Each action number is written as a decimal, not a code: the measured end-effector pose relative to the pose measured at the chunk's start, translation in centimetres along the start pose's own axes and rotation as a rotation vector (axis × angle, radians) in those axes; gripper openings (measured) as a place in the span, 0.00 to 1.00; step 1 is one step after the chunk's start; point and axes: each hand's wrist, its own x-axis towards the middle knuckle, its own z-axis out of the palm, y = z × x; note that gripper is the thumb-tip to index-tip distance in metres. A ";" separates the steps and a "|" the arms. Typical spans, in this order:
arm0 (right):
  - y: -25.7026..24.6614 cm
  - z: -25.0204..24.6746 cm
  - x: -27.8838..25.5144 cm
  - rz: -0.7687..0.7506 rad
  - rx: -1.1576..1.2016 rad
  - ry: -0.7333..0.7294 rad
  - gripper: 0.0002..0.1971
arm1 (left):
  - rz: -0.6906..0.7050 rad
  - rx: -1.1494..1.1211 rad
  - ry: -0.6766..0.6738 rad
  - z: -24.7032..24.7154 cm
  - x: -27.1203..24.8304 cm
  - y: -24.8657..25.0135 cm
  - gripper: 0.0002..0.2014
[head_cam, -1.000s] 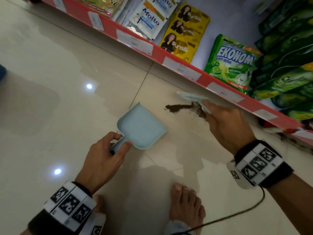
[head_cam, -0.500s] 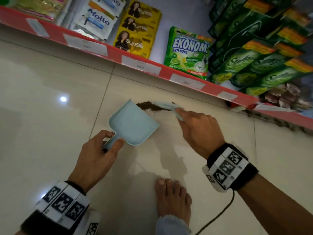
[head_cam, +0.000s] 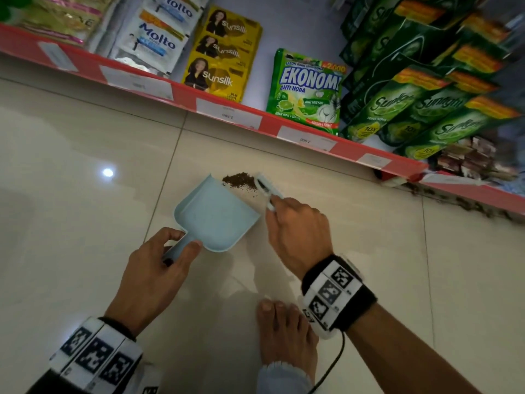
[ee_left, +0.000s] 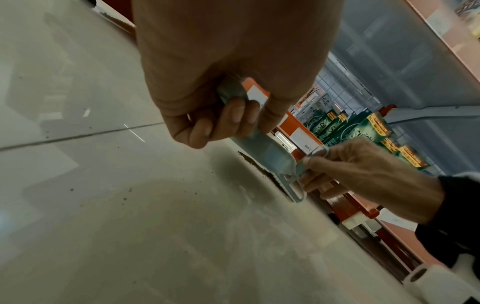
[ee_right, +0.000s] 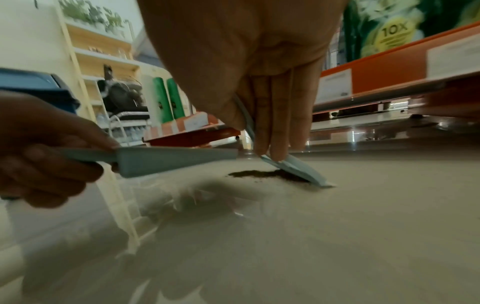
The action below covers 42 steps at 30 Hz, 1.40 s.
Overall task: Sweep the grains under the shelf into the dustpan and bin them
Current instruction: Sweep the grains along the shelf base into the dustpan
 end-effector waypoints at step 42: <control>3.5 -0.5 4.1 -0.171 0.235 -0.046 0.13 | -0.086 0.031 0.049 -2.9 -0.2 -0.4 0.10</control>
